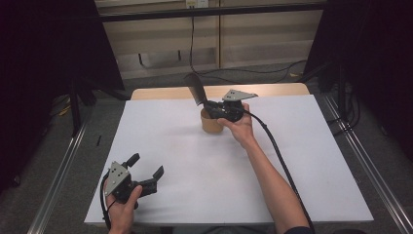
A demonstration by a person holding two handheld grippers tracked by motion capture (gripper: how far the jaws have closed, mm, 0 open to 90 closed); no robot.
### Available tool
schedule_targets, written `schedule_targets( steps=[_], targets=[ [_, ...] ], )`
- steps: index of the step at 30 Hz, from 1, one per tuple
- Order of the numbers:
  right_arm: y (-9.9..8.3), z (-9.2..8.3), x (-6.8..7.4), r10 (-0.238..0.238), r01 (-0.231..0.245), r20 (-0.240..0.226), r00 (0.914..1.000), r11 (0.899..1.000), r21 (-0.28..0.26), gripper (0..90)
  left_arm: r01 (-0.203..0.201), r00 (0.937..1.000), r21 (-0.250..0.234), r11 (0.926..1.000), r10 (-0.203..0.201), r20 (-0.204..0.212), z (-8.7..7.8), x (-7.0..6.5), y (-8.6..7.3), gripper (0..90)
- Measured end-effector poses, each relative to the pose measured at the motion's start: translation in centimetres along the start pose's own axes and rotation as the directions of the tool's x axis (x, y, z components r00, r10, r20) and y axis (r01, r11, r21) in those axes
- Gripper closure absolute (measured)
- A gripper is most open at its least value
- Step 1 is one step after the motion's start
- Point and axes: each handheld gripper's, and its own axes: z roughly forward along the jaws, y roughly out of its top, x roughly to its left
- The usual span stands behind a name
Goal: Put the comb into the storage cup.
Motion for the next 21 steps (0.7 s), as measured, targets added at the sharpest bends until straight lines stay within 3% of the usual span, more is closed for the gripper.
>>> schedule_targets(
  steps=[21],
  targets=[
    [-1.3, -0.2, 0.2, -0.018, 0.018, 0.004, 0.9998, 0.999, 0.049, 72.7, 0.010, 0.9999, 0.001, 1.0000, -0.010, 0.004, 0.0, -0.1, -0.1, 3.7]
  ],
)
